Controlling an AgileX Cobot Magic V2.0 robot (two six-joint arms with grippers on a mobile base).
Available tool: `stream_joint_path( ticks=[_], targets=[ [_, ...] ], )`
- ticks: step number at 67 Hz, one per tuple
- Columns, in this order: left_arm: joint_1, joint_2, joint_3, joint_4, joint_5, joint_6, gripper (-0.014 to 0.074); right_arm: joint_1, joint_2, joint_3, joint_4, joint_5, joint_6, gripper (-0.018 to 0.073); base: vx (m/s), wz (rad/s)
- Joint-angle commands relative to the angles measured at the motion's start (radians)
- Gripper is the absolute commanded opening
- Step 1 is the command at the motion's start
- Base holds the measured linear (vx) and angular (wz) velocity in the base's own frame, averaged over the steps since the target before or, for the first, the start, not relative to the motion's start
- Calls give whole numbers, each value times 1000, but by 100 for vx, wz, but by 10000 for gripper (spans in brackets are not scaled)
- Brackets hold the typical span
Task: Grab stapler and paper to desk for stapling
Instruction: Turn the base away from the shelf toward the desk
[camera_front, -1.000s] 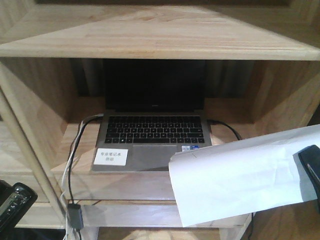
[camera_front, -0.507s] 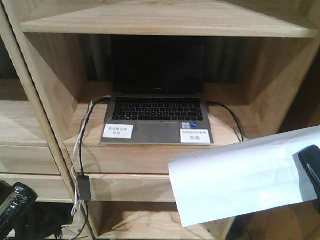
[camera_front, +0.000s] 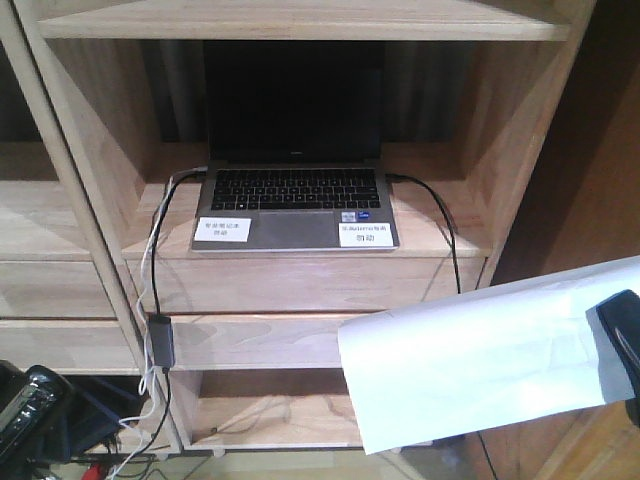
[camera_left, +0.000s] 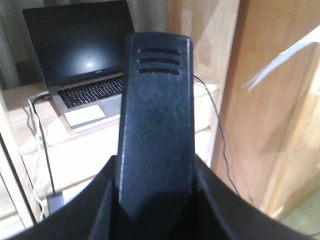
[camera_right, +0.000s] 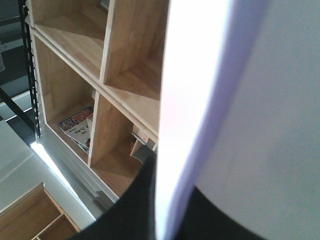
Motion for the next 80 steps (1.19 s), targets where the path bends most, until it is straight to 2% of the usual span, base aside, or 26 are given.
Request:
stream_joint_path(
  ticks=[1, 46, 80],
  targets=[
    [-3, 14, -30, -22, -121, -2, -7, 1, 2, 8, 20, -58, -6, -9, -13, 0],
    [-3, 14, -30, -22, -121, -2, -7, 1, 2, 8, 19, -66, -6, -9, -5, 9],
    [-3, 14, -30, -22, -121, -2, -7, 1, 2, 8, 17, -66, -6, -9, 0, 46]
  ],
)
